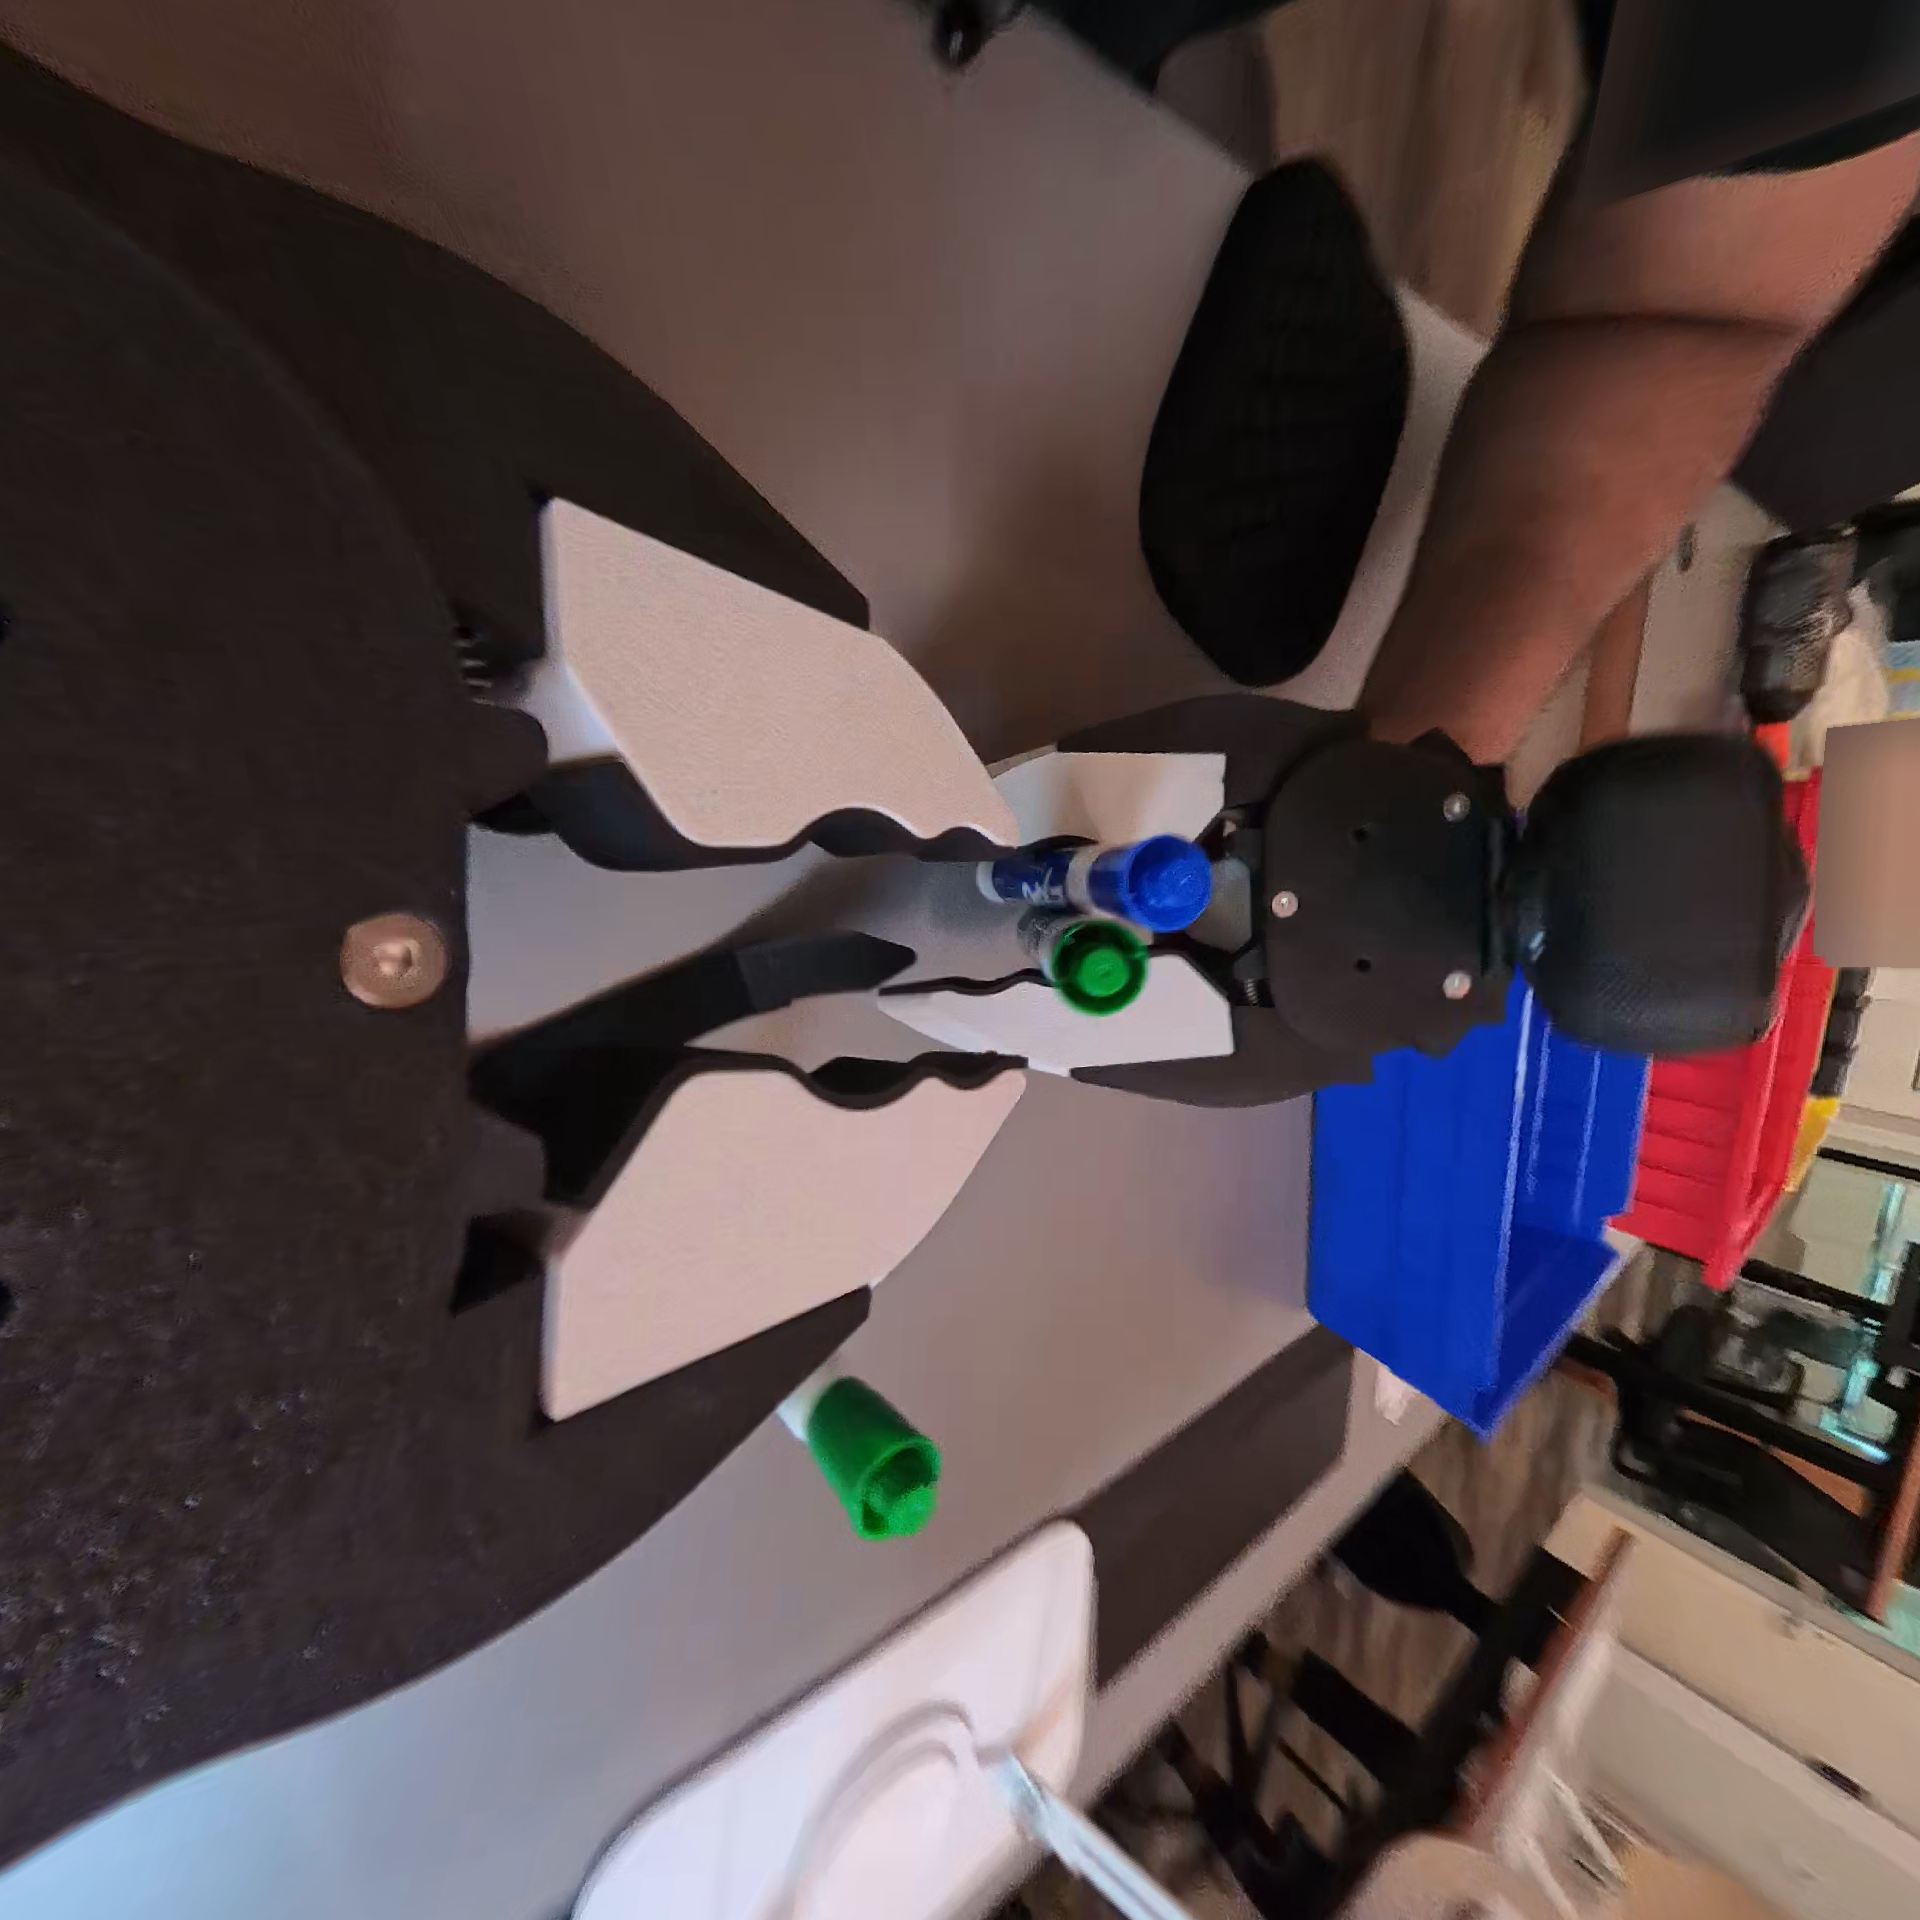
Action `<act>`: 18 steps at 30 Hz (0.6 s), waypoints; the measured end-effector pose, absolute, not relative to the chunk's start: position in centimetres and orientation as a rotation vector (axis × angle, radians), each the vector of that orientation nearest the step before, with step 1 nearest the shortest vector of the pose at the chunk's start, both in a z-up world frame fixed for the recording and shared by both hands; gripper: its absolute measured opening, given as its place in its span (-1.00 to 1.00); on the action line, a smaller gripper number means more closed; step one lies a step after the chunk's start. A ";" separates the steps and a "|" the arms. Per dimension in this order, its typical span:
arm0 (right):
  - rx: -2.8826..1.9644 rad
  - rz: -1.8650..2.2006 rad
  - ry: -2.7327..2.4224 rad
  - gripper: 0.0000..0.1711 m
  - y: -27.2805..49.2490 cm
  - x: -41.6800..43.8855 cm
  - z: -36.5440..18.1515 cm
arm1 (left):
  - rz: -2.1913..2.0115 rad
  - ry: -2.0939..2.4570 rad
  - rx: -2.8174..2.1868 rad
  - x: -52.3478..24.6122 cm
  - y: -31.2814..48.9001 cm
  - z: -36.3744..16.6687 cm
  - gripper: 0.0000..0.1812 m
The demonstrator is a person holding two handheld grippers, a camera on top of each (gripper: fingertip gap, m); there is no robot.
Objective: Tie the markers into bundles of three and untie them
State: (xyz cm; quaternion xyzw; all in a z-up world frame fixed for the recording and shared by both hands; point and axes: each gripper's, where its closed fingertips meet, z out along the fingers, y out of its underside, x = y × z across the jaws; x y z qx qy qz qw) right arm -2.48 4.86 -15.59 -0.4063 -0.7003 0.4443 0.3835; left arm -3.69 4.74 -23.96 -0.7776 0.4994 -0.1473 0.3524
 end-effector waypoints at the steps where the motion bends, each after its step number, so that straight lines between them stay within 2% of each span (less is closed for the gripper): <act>1: -0.974 1.073 -1.789 -0.59 4.3 -2.6 -15.3 | -0.352 1.322 -2.051 -4.1 4.6 -24.1 -0.56; 6: -0.781 0.859 -1.826 -0.60 1.6 -3.9 -14.6 | -0.257 1.472 -2.224 -4.9 3.4 -24.6 -0.55; 11: -0.693 0.694 -1.852 -0.79 1.3 -3.9 -15.0 | -0.178 1.533 -2.274 -5.1 2.8 -23.7 -0.55; 18: -0.679 0.662 -1.856 -0.79 1.0 -3.6 -16.0 | -0.245 1.442 -2.315 -5.6 1.6 -22.8 -0.55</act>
